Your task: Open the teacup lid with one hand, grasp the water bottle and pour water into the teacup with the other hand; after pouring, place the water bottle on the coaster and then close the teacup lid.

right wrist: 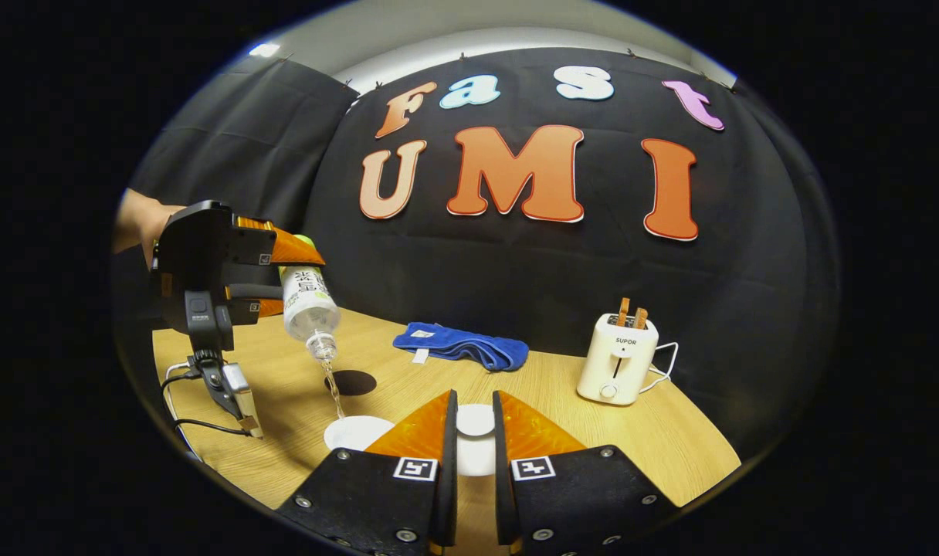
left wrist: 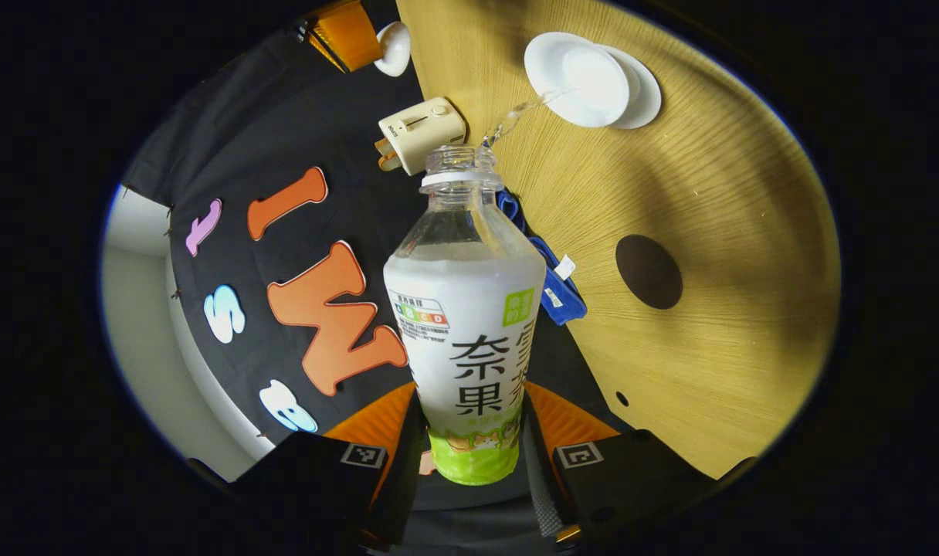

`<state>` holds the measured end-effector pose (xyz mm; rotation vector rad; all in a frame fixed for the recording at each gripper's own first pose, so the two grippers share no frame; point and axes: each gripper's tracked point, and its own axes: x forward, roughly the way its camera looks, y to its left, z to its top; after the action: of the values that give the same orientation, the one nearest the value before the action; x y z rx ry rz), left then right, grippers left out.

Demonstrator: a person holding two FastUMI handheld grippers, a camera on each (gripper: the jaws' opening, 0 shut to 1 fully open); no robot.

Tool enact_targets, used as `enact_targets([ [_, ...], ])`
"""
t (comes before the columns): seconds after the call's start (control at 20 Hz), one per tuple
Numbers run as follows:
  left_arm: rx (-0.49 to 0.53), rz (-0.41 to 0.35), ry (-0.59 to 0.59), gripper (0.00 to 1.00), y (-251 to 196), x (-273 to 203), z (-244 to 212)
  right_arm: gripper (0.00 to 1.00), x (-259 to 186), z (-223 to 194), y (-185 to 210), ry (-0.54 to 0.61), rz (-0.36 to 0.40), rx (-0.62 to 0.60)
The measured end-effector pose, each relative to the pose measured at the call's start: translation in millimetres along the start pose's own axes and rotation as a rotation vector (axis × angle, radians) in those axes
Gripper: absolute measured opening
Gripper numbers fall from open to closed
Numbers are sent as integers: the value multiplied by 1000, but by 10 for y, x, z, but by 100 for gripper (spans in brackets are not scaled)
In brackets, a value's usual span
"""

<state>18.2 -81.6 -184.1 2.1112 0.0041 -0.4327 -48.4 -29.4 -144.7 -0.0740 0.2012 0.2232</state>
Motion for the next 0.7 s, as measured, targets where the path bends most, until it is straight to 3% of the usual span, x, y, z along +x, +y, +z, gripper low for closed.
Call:
enact_targets([
  [0.7, 103, 52, -25, 64, 302, 28, 66, 21, -4, 18, -18, -7, 7, -6],
])
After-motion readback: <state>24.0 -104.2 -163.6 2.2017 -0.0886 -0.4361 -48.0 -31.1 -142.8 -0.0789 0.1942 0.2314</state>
